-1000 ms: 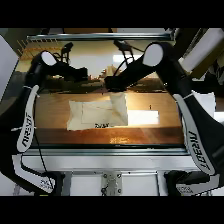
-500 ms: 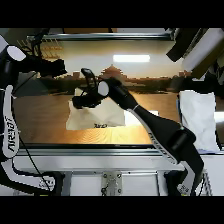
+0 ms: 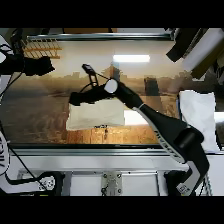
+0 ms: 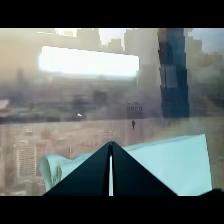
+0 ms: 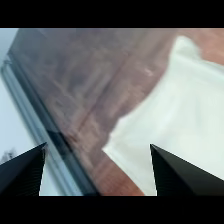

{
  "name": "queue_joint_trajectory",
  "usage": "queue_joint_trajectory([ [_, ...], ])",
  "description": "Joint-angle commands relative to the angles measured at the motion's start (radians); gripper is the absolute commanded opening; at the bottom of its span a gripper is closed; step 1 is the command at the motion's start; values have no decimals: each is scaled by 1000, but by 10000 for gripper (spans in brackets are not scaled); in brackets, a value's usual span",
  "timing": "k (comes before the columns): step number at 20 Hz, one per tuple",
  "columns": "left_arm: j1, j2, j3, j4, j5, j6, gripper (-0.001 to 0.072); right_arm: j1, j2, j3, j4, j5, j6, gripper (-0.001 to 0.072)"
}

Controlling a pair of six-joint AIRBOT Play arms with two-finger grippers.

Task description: Fold the clothes and pants, and hang the long-sleeved shirts on hangers.

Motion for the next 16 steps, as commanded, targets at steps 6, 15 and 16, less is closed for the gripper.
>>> queue_joint_trajectory([
  [6,-121,287,-461,0,75,42,6,-465,274,-621,-166,84,-47,704],
  [15,-201,351,-557,-3,135,47,6,-444,71,-648,265,36,-253,584],
  [16,-201,351,-557,-2,135,47,6,-416,53,-641,334,35,-297,576],
])
